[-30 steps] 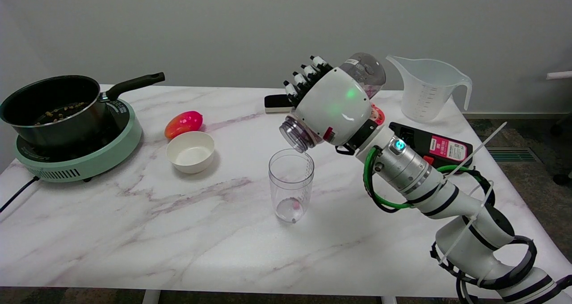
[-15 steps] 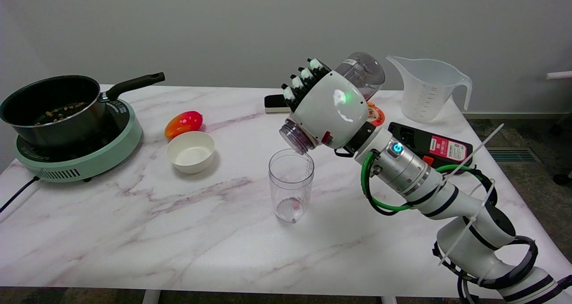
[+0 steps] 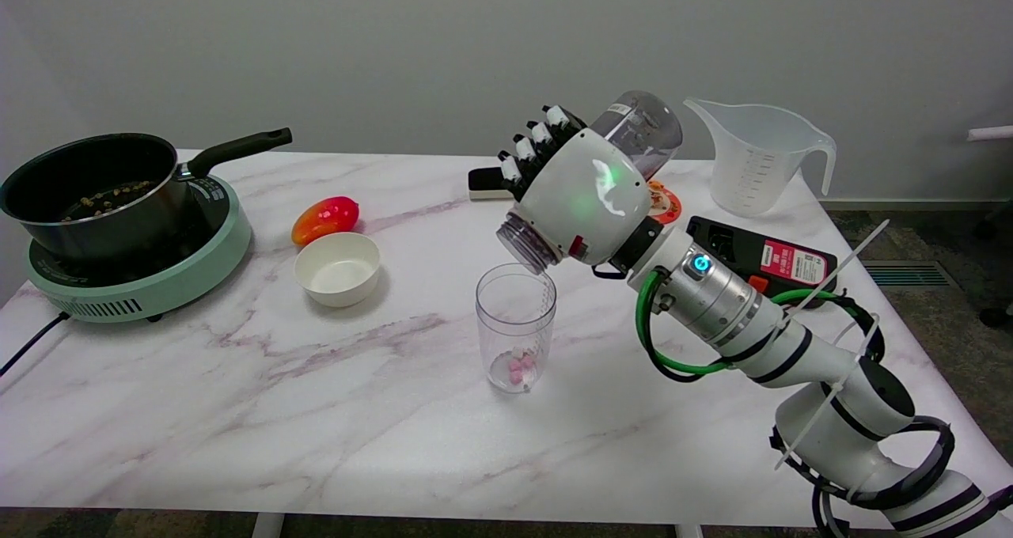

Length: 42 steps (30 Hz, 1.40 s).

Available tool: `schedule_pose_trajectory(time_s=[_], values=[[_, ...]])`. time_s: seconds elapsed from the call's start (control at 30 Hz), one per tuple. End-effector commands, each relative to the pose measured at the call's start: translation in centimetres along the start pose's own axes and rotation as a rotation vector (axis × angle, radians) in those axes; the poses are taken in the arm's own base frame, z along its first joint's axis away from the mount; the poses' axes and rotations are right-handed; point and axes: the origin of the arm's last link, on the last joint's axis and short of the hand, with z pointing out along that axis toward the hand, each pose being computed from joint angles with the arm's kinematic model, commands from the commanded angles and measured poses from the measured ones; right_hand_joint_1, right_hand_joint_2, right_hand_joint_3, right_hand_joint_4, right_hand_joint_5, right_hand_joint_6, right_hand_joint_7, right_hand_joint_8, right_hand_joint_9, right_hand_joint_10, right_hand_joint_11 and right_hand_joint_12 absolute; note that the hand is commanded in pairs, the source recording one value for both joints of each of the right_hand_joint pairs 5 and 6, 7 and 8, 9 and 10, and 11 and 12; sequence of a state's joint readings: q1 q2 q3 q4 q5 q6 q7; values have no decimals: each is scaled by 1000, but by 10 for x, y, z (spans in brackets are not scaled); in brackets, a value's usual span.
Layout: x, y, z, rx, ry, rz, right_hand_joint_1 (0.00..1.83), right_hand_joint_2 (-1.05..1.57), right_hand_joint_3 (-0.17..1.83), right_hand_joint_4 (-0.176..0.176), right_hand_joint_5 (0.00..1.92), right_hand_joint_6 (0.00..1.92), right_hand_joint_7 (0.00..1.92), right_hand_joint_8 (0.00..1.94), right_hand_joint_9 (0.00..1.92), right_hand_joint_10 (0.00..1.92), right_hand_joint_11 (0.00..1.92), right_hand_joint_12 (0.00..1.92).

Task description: Pour the contents of the bottle into the measuring cup.

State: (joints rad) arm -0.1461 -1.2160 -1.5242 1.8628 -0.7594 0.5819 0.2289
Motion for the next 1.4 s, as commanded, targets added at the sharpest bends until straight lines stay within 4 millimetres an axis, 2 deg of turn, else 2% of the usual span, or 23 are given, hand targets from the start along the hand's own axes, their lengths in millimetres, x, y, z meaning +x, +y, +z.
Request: schedule_pose_trajectory(time_s=[0.03,1.4], values=[[-2,-2,0,27,-7,-51,1391,926,539,0,1343,1343,1419,1419,1259,1259,1113,1113],[-4,5,3,59,0,-153,1358,986,494,0,1411,1411,1441,1441,1263,1263,1127,1127]])
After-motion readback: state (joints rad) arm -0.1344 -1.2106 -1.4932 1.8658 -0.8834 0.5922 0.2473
